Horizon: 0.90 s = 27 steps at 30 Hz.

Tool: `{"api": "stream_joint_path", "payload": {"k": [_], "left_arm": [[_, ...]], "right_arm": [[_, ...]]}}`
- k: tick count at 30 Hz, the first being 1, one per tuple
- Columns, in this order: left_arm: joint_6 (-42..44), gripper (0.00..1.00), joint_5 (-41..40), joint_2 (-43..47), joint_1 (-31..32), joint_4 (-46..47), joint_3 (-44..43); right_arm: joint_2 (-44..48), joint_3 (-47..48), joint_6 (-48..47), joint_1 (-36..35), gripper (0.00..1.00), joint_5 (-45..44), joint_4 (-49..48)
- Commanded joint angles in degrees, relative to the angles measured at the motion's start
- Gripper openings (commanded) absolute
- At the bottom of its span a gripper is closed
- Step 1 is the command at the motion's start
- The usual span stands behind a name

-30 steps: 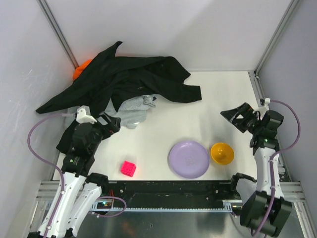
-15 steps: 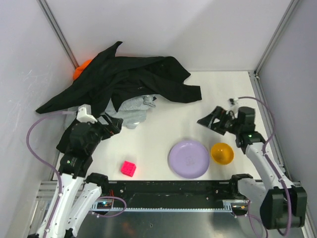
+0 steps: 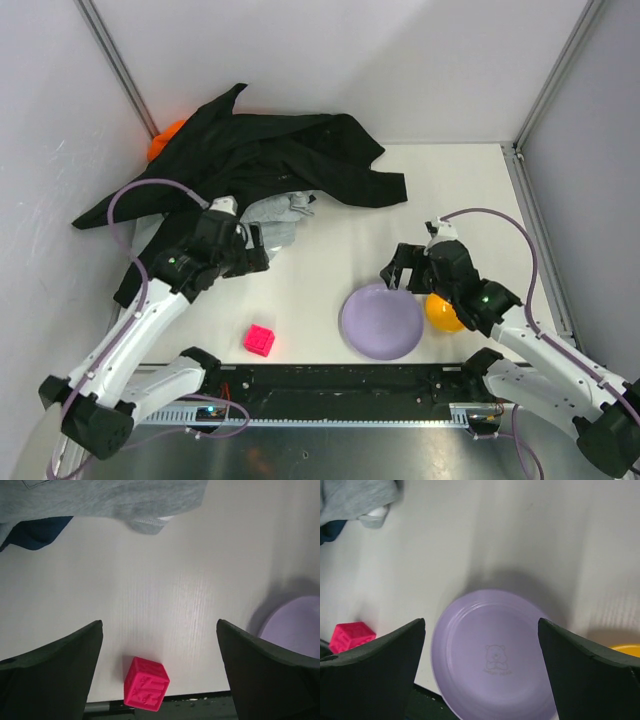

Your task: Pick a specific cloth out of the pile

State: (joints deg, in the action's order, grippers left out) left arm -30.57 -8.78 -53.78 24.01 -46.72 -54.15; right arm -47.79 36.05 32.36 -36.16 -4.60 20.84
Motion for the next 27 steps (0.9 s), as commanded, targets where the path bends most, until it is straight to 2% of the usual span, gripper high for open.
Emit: {"api": "stream_joint_path", "payload": {"k": [1, 4, 11, 19, 27], "left_arm": [[0.05, 1.0, -15.19, -3.27, 7.58, -8.5, -3.47], [-1.48, 0.99, -17.22, -4.46, 9.67, -9.0, -2.76], [-5.74, 1.0, -18.39, -3.17, 10.0, -8.96, -1.08], [-4.57, 1.0, -18.35, -1.77, 9.94, -8.24, -0.95], [0.48, 1.0, -16.23, -4.71, 9.98, -7.27, -3.6]], "right_arm": [[1.44, 2.39, 1.6, -1.05, 0.99, -7.93, 4.05], [1.65, 2.27, 1.52, -1.24, 0.99, -8.79, 4.69], [1.71, 2.23, 1.26, -1.27, 0.99, -8.09, 4.65], [0.82, 2.22, 0.69, -1.33, 0.99, -6.43, 3.11], [-1.96, 2.27, 0.53, -1.35, 0.99, -4.84, 0.11]]}}
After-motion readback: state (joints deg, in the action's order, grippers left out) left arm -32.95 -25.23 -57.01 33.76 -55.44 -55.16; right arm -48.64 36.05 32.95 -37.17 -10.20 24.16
